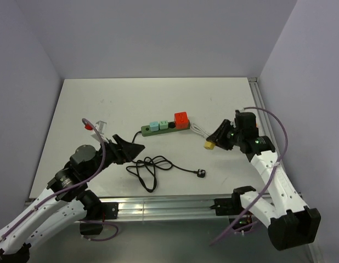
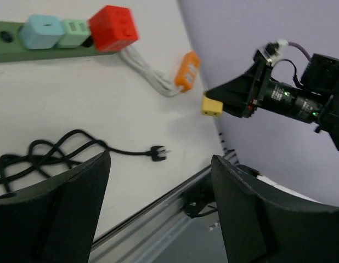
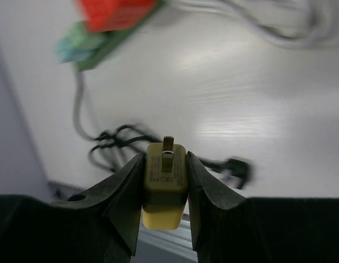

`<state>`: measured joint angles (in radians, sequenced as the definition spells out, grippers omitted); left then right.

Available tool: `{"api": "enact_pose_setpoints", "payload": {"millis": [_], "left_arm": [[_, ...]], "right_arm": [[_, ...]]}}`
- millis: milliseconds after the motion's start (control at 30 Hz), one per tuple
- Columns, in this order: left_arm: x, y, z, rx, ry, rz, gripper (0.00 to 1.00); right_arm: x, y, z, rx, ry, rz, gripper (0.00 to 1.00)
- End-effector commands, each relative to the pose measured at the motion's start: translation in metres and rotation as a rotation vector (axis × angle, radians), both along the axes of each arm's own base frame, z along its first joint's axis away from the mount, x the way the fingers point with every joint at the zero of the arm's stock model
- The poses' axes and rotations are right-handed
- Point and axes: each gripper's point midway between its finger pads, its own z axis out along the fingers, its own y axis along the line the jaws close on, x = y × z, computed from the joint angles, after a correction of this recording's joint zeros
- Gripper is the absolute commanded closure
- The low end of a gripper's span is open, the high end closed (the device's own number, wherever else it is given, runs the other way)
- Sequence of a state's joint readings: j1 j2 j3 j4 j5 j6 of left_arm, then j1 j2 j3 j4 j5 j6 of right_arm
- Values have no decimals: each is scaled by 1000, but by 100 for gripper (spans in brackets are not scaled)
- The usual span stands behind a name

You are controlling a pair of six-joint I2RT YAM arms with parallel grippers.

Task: Insert the plug

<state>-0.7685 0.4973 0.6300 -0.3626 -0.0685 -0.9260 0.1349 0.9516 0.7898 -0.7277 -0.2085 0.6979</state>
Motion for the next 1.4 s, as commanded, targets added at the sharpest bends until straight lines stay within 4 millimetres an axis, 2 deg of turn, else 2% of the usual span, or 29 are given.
{"api": "enact_pose_setpoints", "payload": {"millis": [0,100,133,167,200,233,267,333,367,400,500,567,633,667,867,1167,1367], "left_arm": [[-7,-27,44,-156,-143,-139,21],[-8,-47,52,-188,-140,-222,21],[-8,-53,65,-205,-167,-251,22],[-13,-65,59,-191,-147,-326,22],[-15,-71,71,-201,-171,-366,22],[-18,-77,71,-183,-181,-413,23],[-17,-85,63,-155,-158,-449,24],[-35,-95,67,-160,-178,-593,25],[-41,-99,64,-160,-169,-640,25],[-54,-100,63,-170,-173,-726,26],[-74,-100,54,-193,-155,-839,27],[-80,-97,61,-234,-193,-852,27],[-78,-95,58,-252,-193,-823,27],[-80,-93,69,-283,-247,-819,28],[-83,-93,77,-347,-239,-832,31],[-77,-100,74,-318,-208,-834,35],[-75,-103,75,-344,-202,-832,36]], "right_arm": [[8,75,102,295,-349,369,100],[-11,118,137,364,-488,611,100],[-25,134,143,378,-510,693,100],[-32,141,147,376,-531,737,100],[-40,147,154,367,-577,802,100],[-50,151,161,374,-613,850,100],[-64,159,165,391,-640,918,100],[-86,162,175,417,-719,1032,100],[-94,164,177,419,-735,1066,100],[-100,162,181,413,-767,1088,100],[-103,161,184,431,-791,1074,100],[-111,163,186,484,-792,1103,100],[-115,168,188,548,-794,1115,100],[-118,170,188,562,-797,1120,100],[-129,182,193,590,-821,1174,100],[-126,197,203,598,-824,1167,100],[-118,201,208,608,-817,1098,100]]}}
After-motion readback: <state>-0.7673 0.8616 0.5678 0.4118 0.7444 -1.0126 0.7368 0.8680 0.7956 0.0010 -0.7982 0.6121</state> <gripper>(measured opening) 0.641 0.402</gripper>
